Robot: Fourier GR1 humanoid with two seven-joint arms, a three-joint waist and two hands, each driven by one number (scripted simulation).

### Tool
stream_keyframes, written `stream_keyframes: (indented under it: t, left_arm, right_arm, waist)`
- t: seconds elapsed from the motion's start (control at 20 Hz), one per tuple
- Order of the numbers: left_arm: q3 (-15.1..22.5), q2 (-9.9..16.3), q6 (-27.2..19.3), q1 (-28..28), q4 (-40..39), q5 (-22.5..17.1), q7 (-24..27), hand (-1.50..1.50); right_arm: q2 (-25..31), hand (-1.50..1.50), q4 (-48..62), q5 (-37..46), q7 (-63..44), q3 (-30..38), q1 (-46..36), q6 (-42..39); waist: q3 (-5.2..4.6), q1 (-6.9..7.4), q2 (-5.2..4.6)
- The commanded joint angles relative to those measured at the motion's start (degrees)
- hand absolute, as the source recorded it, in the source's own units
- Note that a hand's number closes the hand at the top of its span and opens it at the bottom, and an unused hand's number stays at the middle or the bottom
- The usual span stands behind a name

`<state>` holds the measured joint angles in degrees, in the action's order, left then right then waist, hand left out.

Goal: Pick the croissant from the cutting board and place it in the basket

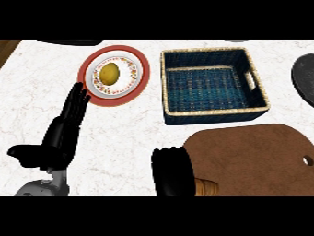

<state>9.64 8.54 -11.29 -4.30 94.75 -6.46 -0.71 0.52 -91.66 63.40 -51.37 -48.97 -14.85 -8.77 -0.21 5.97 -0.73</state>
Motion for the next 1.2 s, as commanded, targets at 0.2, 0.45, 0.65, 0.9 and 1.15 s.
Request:
stream_keyframes:
  t: [0.2, 0.45, 0.65, 0.9, 1.15]
  left_arm:
    - [-2.22, 0.22, 0.76, -0.48, -2.73, -1.20, 1.31, 0.00]
    - [-2.48, 0.24, 0.32, 2.02, -2.30, -0.32, 3.24, 0.00]
    - [-1.49, -0.63, -1.38, 0.61, -1.38, 0.68, -0.31, 0.00]
    - [-3.05, 0.67, -0.10, 3.05, -0.31, -0.26, 1.26, 0.00]
    - [-2.30, -0.40, -2.15, 2.14, 0.97, 1.07, -0.79, 0.00]
  right_arm:
    - [-0.51, 1.50, -2.77, -11.83, -5.99, -10.78, -12.56, 19.82]
    - [-0.51, 1.50, -12.17, -11.97, -12.03, -11.20, -20.98, 24.65]
    - [-0.50, 1.50, -16.08, -14.47, -20.46, -10.51, -29.64, 26.48]
    - [-0.49, 1.50, -22.61, -17.05, -27.34, -4.32, -33.79, 19.74]
    - [-0.47, 1.50, -18.98, -16.15, -31.13, -1.61, -35.46, 16.64]
  waist:
    - [0.18, -1.98, 0.29]
    - [0.14, -3.84, 0.93]
    - [0.07, -3.53, 1.23]
    - [0.06, -4.94, 1.50]
    - [0.09, -5.72, 1.55]
